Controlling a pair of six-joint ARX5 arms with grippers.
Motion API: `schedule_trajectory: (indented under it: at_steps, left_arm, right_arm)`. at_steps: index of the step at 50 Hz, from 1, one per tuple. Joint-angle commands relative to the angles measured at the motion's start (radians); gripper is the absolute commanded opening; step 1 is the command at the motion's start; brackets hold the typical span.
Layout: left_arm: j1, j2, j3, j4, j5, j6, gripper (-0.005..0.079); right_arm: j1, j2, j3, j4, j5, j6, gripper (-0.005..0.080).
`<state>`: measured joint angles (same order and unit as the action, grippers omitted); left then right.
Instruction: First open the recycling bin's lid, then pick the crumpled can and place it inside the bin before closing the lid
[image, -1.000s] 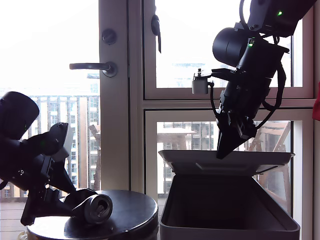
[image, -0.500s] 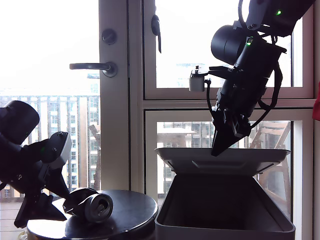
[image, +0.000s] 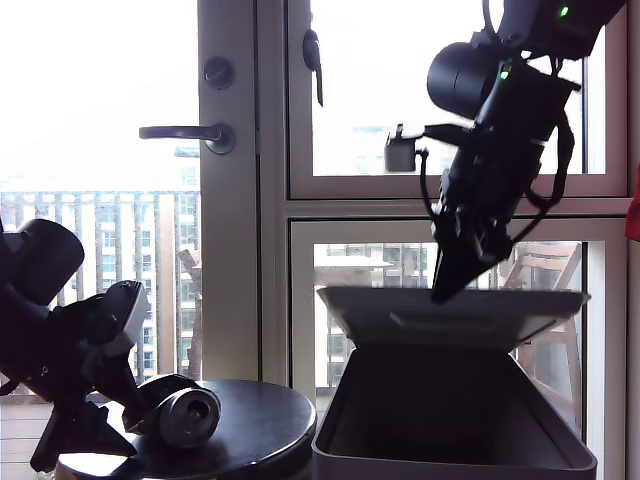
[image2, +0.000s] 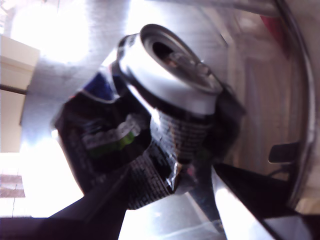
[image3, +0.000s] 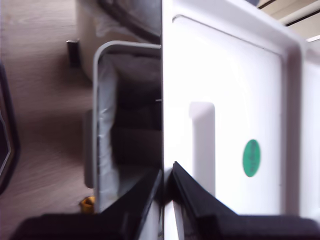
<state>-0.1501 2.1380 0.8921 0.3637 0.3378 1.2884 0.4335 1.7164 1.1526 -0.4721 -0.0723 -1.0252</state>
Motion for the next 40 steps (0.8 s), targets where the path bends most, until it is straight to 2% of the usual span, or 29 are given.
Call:
schedule_trajectory:
  at_steps: [1, 12, 31, 40]
  left_arm:
    - [-0.003, 0.029, 0.003, 0.003, 0.003, 0.021, 0.0406]
    - [-0.008, 0.029, 0.021, 0.003, 0.048, 0.026, 0.024]
    - [-0.025, 0.029, 0.039, -0.002, 0.047, 0.025, -0.0022]
    - [-0.032, 0.029, 0.039, -0.009, 0.045, 0.021, -0.0024]
  right_arm:
    - [0.002, -0.039, 0.01, -0.008, -0.003, 0.005, -0.0013]
    - [0.002, -0.056, 0.01, -0.005, 0.006, 0.005, -0.0013]
    - [0.002, -0.056, 0.01, -0.008, 0.021, 0.005, -0.0013]
    - [0.002, -0.056, 0.01, -0.007, 0.031, 0.005, -0.0013]
